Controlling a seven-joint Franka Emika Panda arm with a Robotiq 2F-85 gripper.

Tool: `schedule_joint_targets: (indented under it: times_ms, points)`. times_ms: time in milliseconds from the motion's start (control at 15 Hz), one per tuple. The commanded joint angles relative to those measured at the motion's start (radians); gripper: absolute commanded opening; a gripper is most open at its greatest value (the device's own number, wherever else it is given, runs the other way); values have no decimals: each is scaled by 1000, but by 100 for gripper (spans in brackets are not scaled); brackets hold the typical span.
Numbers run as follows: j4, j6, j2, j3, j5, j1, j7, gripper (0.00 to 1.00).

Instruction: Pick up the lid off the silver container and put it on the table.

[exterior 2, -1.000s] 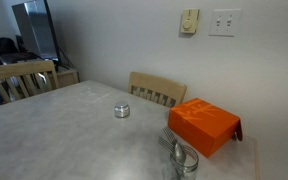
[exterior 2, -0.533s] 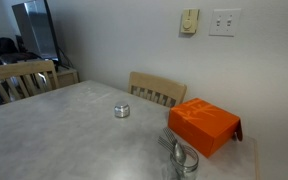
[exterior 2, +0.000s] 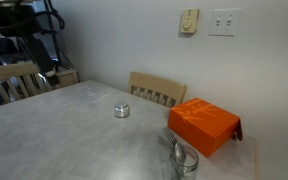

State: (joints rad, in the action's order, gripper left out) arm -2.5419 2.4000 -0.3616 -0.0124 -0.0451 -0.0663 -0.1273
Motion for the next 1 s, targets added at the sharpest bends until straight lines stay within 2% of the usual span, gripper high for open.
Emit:
schedule_joint_targets:
  times_ms: [0, 200, 333, 533, 933]
  points:
    - [53, -20, 54, 22, 15, 6, 34, 100]
    - [162, -56, 173, 40, 32, 10, 68, 100]
    - [156, -71, 180, 35, 33, 21, 84, 100]
    - [233, -121, 228, 39, 41, 40, 187, 100]
    - [482, -240, 400, 31, 25, 64, 333, 100]
